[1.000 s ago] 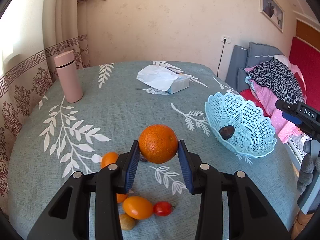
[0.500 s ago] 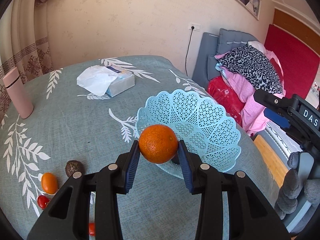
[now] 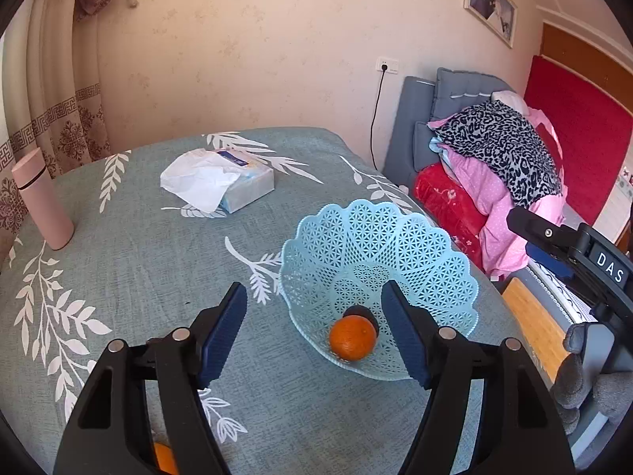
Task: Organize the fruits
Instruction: 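Carry the dark fruit into the blue basket and open the right tool, then lower the orange into the blue basket and open the left tool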
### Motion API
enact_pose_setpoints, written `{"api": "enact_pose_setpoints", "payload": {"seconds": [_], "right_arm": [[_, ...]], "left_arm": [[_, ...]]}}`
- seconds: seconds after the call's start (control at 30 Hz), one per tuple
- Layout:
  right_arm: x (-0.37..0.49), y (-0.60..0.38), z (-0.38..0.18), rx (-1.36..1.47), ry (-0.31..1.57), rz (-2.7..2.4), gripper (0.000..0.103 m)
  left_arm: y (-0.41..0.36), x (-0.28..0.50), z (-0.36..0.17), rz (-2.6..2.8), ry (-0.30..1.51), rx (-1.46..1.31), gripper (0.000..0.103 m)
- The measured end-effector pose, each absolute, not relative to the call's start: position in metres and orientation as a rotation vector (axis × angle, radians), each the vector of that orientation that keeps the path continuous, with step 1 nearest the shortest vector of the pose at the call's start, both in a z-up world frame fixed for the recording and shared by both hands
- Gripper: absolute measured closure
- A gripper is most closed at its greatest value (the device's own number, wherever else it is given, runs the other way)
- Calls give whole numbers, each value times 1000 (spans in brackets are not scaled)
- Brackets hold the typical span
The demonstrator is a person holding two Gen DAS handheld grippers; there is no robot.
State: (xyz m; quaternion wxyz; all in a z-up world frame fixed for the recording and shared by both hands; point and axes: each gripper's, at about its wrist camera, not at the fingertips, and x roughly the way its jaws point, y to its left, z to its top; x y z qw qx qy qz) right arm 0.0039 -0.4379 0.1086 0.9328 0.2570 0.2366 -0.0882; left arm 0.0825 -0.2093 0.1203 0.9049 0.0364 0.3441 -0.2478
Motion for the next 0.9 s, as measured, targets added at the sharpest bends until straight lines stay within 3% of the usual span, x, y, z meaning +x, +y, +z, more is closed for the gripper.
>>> {"api": "enact_pose_setpoints", "payload": {"seconds": [0.53,0.9], "right_arm": [[13,-417,100,480,525,-150,27],[23,-389,88,423,580,-112,27]], "left_arm": [[-79,102,113,-266,736,22,30],[-37,124,57,-166,898,-23,30]]}}
